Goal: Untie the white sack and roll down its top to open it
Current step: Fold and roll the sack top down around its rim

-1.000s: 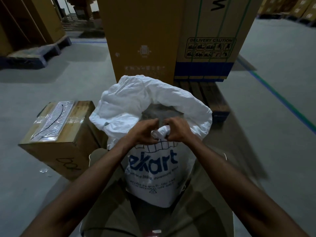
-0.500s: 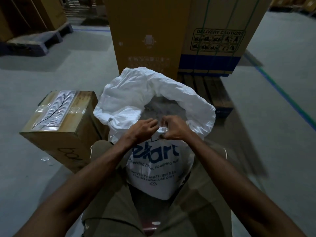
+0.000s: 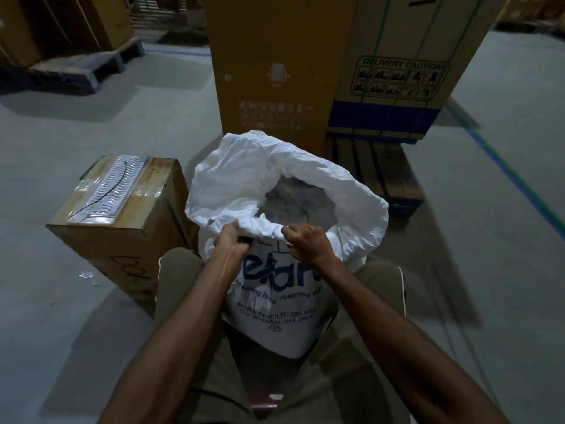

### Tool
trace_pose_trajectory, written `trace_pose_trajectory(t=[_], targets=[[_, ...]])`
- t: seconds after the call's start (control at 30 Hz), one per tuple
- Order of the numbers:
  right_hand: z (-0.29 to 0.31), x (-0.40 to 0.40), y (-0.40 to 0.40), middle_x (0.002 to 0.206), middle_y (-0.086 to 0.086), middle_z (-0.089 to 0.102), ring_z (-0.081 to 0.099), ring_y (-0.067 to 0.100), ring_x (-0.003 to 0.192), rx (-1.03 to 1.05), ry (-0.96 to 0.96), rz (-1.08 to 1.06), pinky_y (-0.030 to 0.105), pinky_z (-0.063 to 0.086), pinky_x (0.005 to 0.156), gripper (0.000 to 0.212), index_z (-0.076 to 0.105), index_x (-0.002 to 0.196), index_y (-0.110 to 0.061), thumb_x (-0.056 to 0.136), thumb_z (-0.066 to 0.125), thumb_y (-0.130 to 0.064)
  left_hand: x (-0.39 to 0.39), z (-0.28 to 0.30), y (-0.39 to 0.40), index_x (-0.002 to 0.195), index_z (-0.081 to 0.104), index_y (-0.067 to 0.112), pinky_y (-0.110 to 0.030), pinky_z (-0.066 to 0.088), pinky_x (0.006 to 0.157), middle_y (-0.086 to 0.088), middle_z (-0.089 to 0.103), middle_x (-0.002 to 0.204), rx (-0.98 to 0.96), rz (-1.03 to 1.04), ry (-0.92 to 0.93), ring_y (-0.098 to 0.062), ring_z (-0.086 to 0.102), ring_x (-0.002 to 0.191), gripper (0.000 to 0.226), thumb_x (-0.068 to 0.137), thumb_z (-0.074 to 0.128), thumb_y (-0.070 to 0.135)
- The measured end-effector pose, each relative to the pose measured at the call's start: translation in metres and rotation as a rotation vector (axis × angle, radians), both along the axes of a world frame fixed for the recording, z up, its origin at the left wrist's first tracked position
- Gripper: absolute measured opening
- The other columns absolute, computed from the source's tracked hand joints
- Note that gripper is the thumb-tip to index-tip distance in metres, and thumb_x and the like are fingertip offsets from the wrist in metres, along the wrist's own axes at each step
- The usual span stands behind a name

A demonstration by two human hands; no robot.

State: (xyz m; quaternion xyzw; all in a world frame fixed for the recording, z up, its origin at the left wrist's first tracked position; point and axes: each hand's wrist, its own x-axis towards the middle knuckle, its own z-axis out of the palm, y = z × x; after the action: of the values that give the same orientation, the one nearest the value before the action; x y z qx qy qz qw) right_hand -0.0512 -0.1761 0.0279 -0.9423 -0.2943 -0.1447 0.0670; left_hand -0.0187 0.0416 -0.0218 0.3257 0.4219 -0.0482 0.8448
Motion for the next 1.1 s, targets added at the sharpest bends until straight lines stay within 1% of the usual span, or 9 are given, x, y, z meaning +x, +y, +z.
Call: trace_pose_trajectory(t=[0.1, 0.27, 0.37, 0.6, 0.73, 0.8, 0.87, 0.97, 1.1], targets=[[0.003, -0.005, -0.003, 0.070, 0.001, 0.056, 0.058, 0.027, 0.058, 0.078, 0.051, -0.061, 0.029, 0.040, 0.049, 0.031, 0.055, 0.080, -0.019, 0.062, 0.076, -0.006, -0.020, 0.041, -0.015, 0.144, 0.051, 0.006, -0.037, 0.061, 0.077, -0.022, 0.054, 0.146, -0.089, 0.026, -0.177, -0.028, 0.066, 0.110, 0.047, 0.097, 0.051, 0.008], [0.013, 0.001, 0.014, 0.110, -0.004, 0.047, 0.052, 0.016, 0.096, 0.289, 0.370, -0.040, 0.037, 0.042, 0.082, 0.058, 0.050, 0.102, -0.030, 0.069, 0.071, -0.073, -0.009, 0.071, -0.010, 0.142, 0.057, 0.007, -0.057, 0.036, 0.116, -0.024, 0.055, 0.142, -0.130, 0.186, -0.168, -0.043, 0.051, 0.132, 0.059, 0.100, 0.028, 0.037], [0.022, 0.001, 0.035, 0.114, -0.004, 0.060, 0.061, 0.015, 0.098, 0.442, 0.390, -0.025, 0.039, 0.051, 0.083, 0.062, 0.054, 0.116, -0.025, 0.068, 0.076, -0.058, -0.016, 0.078, 0.000, 0.138, 0.058, 0.001, -0.056, 0.041, 0.109, -0.025, 0.059, 0.136, -0.126, 0.116, -0.185, -0.045, 0.055, 0.124, 0.064, 0.096, 0.031, 0.040], [0.024, 0.004, 0.067, 0.075, 0.005, 0.068, 0.064, 0.028, 0.066, 0.441, 0.239, -0.071, 0.035, 0.052, 0.056, 0.030, 0.061, 0.083, -0.016, 0.059, 0.077, -0.018, -0.023, 0.083, 0.013, 0.126, 0.064, -0.001, -0.051, 0.051, 0.104, -0.024, 0.067, 0.125, 0.202, -0.122, -0.268, -0.037, 0.066, 0.107, 0.054, 0.093, 0.051, 0.040], [0.012, -0.004, 0.084, 0.079, 0.007, 0.068, 0.066, 0.034, 0.065, 0.238, 0.070, -0.071, 0.034, 0.049, 0.052, 0.034, 0.063, 0.091, -0.013, 0.060, 0.073, -0.003, -0.026, 0.073, 0.016, 0.125, 0.058, 0.001, -0.042, 0.064, 0.070, -0.016, 0.071, 0.110, 0.625, -0.182, -0.026, -0.030, 0.075, 0.085, 0.082, 0.062, 0.089, 0.044], [0.007, -0.013, 0.088, 0.072, 0.006, 0.063, 0.062, 0.033, 0.057, 0.166, 0.010, -0.025, 0.032, 0.042, 0.045, 0.039, 0.060, 0.085, -0.013, 0.053, 0.073, 0.004, -0.033, 0.072, 0.010, 0.118, 0.065, -0.004, -0.032, 0.058, 0.056, -0.013, 0.073, 0.101, 0.682, -0.187, -0.088, -0.024, 0.073, 0.075, 0.051, 0.080, 0.082, 0.027], [0.008, -0.015, 0.085, 0.077, 0.002, 0.059, 0.061, 0.031, 0.060, 0.156, 0.047, -0.008, 0.031, 0.040, 0.047, 0.040, 0.056, 0.085, -0.017, 0.053, 0.074, -0.003, -0.028, 0.073, 0.011, 0.107, 0.066, -0.006, -0.032, 0.054, 0.056, -0.014, 0.069, 0.098, 0.518, -0.115, -0.092, -0.023, 0.066, 0.073, 0.029, 0.096, 0.067, 0.021], [0.015, -0.005, 0.080, 0.095, -0.006, 0.054, 0.058, 0.020, 0.078, 0.300, 0.298, -0.047, 0.032, 0.045, 0.060, 0.045, 0.053, 0.094, -0.025, 0.063, 0.076, -0.047, -0.018, 0.068, 0.028, 0.095, 0.064, 0.001, -0.036, 0.053, 0.080, -0.022, 0.065, 0.101, 0.162, 0.036, -0.144, -0.030, 0.062, 0.082, 0.049, 0.109, 0.035, 0.038], [0.019, 0.007, 0.089, 0.093, -0.009, 0.068, 0.064, 0.009, 0.082, 0.490, 0.522, -0.013, 0.033, 0.055, 0.071, 0.051, 0.065, 0.096, -0.028, 0.063, 0.084, -0.061, 0.001, 0.019, 0.057, 0.126, 0.067, 0.000, -0.054, 0.043, 0.111, -0.026, 0.062, 0.135, 0.009, 0.066, -0.179, -0.044, 0.061, 0.119, 0.057, 0.086, 0.045, 0.034]])
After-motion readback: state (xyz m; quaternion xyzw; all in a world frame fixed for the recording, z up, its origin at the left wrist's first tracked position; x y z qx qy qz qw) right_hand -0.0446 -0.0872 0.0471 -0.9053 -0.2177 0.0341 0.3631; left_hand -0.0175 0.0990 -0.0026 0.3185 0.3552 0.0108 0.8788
